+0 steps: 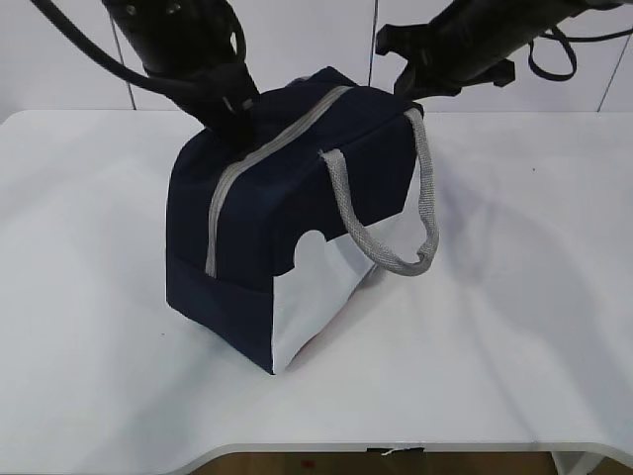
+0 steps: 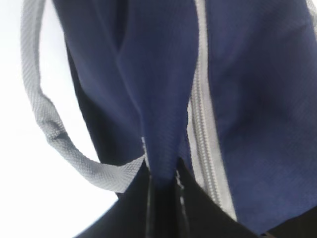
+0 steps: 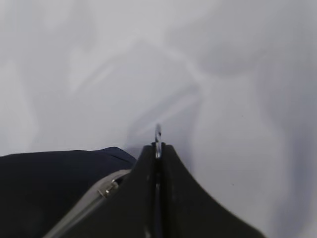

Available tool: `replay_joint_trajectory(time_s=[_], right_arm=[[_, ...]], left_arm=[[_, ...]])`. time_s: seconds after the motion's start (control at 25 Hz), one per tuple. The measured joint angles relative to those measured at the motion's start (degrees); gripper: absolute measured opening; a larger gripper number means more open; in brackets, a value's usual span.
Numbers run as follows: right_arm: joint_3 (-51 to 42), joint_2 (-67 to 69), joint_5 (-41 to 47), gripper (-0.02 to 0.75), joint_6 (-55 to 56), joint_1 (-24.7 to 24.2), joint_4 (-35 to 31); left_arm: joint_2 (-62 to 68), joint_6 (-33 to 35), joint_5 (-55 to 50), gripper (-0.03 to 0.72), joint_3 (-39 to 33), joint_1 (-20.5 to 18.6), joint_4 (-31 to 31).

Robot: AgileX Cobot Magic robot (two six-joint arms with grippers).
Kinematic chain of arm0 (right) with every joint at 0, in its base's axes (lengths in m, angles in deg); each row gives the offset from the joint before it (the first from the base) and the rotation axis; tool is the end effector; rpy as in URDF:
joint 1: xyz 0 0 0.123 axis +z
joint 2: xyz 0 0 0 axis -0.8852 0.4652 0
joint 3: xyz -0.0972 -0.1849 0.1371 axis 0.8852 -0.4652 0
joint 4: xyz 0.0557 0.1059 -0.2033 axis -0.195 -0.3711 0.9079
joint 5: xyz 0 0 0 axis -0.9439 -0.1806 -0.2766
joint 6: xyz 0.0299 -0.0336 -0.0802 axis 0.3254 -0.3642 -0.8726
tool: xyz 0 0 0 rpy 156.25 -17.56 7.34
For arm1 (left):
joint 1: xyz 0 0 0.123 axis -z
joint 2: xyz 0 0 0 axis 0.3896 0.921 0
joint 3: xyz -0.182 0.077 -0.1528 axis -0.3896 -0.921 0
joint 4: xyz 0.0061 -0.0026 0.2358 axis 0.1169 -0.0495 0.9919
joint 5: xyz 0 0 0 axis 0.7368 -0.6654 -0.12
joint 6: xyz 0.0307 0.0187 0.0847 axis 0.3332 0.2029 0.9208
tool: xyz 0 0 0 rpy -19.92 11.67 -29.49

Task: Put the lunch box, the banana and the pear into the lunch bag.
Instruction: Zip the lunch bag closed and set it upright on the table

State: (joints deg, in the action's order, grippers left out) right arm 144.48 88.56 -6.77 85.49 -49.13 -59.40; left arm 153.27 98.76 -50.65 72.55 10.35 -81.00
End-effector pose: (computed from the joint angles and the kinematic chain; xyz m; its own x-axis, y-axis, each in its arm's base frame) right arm 0.4158 0.1149 0.2565 -0.7531 0.0643 -0.6548 -0.1783 0.9380 0.2973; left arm 0.3057 -0.2187 0.2957 -0.5446 0.7349 -0.4041 0.8094 0.5868 -0.0235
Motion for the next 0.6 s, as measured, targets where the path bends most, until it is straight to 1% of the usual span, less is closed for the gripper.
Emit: replay_joint_trajectory(time_s=[0.16, 0.44, 0.6], right_arm=[[0.0, 2.9, 0.3, 0.006, 0.0, -0.6, -1.4], [0.1, 5.4, 1.0, 0.006, -0.3, -0.8, -7.4], [0.1, 6.0, 1.8, 0.006, -0.7, -1.0, -8.4]], left_arm=[[0.0, 0.1, 0.0, 0.013, 0.0, 0.0, 0.0], [0.0, 0.1, -0.1, 0.013, 0.0, 0.0, 0.0], [0.0, 0.1, -0.2, 0.012, 0.0, 0.0, -0.1]])
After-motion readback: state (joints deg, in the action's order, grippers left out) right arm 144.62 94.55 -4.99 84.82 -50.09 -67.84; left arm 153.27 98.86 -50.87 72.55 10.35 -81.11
